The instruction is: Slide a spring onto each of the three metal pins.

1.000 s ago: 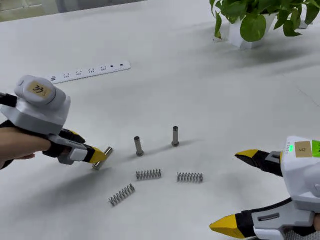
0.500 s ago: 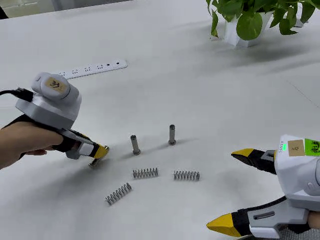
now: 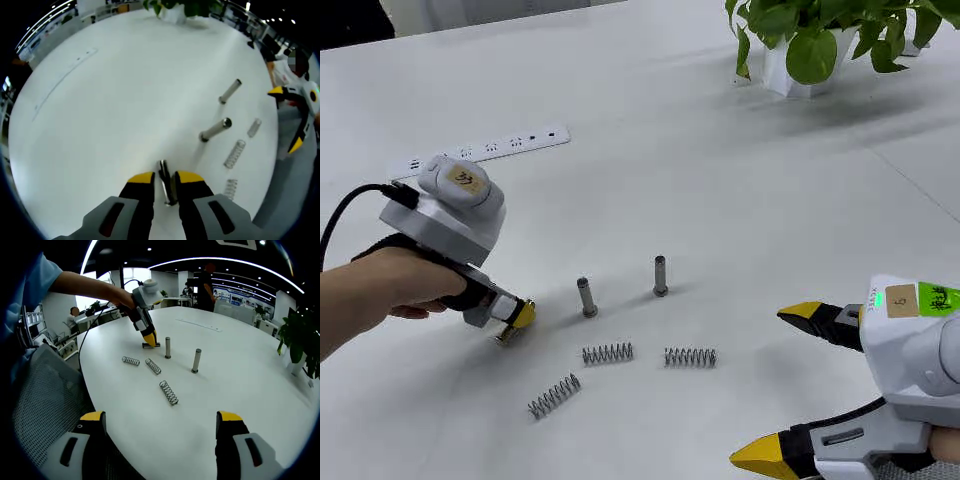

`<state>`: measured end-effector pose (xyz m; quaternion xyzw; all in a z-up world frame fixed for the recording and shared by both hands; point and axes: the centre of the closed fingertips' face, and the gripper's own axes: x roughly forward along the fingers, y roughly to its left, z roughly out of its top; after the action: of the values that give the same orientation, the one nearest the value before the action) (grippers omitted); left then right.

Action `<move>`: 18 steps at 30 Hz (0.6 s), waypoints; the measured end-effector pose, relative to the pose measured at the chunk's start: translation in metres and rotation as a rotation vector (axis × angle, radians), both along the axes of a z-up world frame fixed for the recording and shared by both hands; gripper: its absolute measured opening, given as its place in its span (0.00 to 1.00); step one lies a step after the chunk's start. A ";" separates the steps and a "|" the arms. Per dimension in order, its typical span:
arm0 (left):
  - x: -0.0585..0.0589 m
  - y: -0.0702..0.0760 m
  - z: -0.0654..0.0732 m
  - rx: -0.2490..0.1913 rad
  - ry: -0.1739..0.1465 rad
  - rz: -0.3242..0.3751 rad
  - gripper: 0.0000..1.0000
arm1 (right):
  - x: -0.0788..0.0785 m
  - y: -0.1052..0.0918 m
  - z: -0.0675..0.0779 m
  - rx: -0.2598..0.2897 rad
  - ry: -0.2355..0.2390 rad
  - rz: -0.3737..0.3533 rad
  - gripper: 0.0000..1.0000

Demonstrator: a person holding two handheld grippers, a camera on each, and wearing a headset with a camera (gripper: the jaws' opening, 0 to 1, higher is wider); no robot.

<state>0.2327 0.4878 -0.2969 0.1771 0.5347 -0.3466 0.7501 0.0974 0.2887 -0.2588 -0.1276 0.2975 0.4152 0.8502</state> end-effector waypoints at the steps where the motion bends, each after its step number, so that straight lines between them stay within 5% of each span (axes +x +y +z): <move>1: 0.000 0.000 0.000 0.005 -0.001 -0.007 0.18 | 0.000 0.000 0.000 0.001 -0.001 0.000 0.92; 18: 0.006 0.002 -0.002 0.132 -0.007 -0.002 0.12 | -0.001 0.001 -0.002 -0.014 -0.008 0.018 0.92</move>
<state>0.2383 0.4900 -0.2989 0.2280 0.5538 -0.3106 0.7381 0.0964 0.2898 -0.2608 -0.1377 0.2960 0.4202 0.8467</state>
